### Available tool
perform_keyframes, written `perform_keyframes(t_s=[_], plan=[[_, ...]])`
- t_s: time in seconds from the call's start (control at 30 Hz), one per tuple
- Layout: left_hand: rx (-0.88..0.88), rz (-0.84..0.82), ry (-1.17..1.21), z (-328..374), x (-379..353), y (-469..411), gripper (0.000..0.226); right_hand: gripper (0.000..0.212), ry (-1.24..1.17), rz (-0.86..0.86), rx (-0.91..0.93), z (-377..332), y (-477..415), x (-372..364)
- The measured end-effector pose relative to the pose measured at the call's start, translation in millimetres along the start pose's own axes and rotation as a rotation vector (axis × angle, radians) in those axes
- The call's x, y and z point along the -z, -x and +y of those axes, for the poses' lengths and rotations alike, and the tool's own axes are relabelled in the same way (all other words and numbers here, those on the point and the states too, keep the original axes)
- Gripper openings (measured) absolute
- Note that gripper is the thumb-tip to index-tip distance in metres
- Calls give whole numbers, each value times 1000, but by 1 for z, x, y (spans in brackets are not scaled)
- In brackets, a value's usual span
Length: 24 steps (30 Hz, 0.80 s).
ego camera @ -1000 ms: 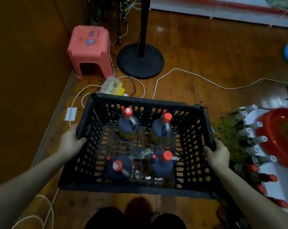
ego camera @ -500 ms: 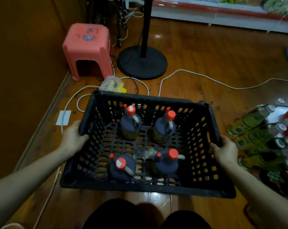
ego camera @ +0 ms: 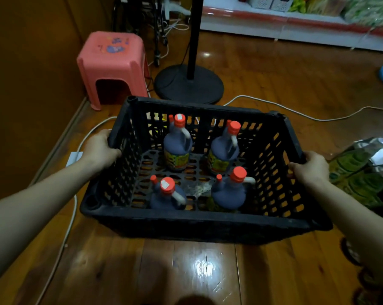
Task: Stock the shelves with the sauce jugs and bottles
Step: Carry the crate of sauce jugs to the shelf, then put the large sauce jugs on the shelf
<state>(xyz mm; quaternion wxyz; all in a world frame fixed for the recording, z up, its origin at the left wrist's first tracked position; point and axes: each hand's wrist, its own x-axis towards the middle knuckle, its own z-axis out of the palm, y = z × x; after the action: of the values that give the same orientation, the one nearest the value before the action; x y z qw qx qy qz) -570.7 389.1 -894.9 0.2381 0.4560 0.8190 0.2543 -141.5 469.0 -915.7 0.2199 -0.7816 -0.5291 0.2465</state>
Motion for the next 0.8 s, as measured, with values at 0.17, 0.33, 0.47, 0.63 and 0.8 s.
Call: perform_keyframes(t_s=[0.17, 0.33, 0.47, 0.63, 0.8], plan=[[-25, 31, -71, -1, -5, -4, 44, 25, -5, -32, -5, -1, -2, 1], [-448, 103, -177, 4, 1, 24, 52, 45, 144, 61, 199, -20, 31, 11], [-659, -365, -141, 13, 1, 52, 81, 56, 104, -239, 569, -33, 71, 2], [-618, -629, -246, 11, -28, 48, 81, 63, 85, -666, 496, -30, 70, -36], [-644, -668, -187, 16, -46, 36, 48, 38, -22, -614, 528, -33, 64, -50]])
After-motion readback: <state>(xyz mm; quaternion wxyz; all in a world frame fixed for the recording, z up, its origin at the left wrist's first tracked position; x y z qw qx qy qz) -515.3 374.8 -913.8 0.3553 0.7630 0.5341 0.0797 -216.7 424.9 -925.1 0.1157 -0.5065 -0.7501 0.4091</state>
